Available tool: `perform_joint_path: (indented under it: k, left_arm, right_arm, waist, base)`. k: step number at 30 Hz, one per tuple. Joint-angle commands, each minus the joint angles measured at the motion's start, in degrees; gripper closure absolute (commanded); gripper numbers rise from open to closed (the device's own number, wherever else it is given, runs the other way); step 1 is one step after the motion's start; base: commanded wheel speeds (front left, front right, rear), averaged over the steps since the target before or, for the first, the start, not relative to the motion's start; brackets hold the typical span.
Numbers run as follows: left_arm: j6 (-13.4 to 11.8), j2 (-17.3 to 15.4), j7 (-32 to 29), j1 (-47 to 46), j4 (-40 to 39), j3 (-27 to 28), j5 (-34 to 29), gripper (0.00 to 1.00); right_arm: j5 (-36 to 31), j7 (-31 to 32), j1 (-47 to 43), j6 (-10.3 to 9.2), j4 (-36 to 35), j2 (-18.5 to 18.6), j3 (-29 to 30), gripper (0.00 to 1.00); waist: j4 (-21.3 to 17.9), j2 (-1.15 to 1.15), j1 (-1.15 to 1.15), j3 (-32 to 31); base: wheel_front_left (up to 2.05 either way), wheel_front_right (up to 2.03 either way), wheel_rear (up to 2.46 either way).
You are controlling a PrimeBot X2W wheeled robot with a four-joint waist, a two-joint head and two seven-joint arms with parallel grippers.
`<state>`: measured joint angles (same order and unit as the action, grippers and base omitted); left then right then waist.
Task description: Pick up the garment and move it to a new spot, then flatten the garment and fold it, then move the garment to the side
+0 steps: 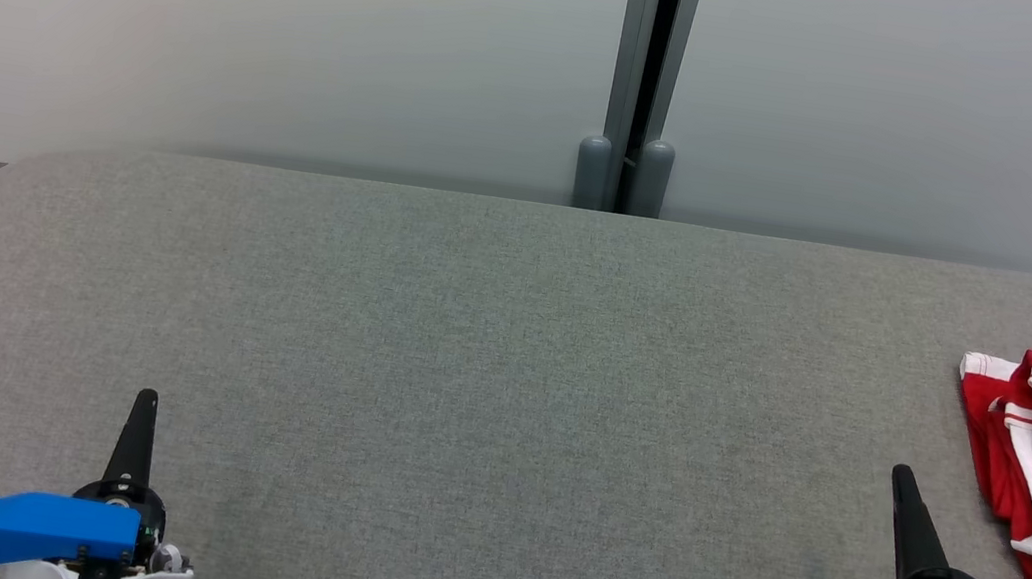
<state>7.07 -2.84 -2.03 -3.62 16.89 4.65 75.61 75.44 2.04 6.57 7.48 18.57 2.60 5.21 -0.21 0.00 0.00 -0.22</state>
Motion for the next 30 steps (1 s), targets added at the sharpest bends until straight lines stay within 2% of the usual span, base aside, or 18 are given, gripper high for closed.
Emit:
perform_joint_path:
  k: [1,30]
  left_arm:
    - [0.38,-0.06,-0.43,-1.07,-0.63,0.26,1.18,1.0]
    - [0.63,-0.05,-3.62,-2.66,-2.47,1.59,13.14,1.0]
  right_arm:
    - [1.37,0.41,-0.2,0.02,-0.89,0.37,0.22,1.0]
    - [13.28,3.62,-0.53,0.02,-3.9,0.42,1.16,1.0]
  waist:
    - [0.01,0.0,0.0,0.01]
    - [0.15,0.0,0.0,0.29]
  base:
    - [0.0,0.0,0.0]
    - [0.0,0.0,0.0]
